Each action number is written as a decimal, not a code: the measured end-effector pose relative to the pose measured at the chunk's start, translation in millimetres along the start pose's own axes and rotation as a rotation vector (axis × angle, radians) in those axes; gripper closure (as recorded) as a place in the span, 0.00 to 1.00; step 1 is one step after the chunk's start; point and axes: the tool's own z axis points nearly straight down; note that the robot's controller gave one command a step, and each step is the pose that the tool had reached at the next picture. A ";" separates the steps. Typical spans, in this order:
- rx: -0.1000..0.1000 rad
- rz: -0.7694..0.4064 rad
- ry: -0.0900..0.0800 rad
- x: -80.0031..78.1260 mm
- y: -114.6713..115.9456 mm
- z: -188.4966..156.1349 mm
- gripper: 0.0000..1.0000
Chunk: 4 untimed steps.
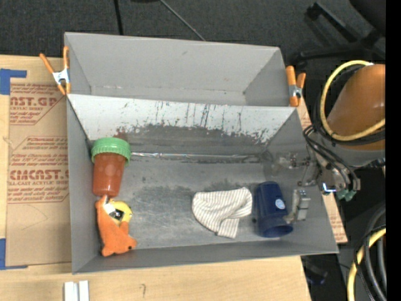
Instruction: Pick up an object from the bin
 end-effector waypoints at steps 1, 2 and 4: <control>0.002 -0.002 -0.008 -1.6 0.5 -4.2 0.00; 0.003 0.009 -0.017 -35.0 19.9 43.7 0.00; 0.000 -0.015 -0.005 -5.6 113.1 161.2 1.00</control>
Offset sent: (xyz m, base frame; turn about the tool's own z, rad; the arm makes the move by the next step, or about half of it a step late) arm 0.0580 0.0374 -0.0903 0.0143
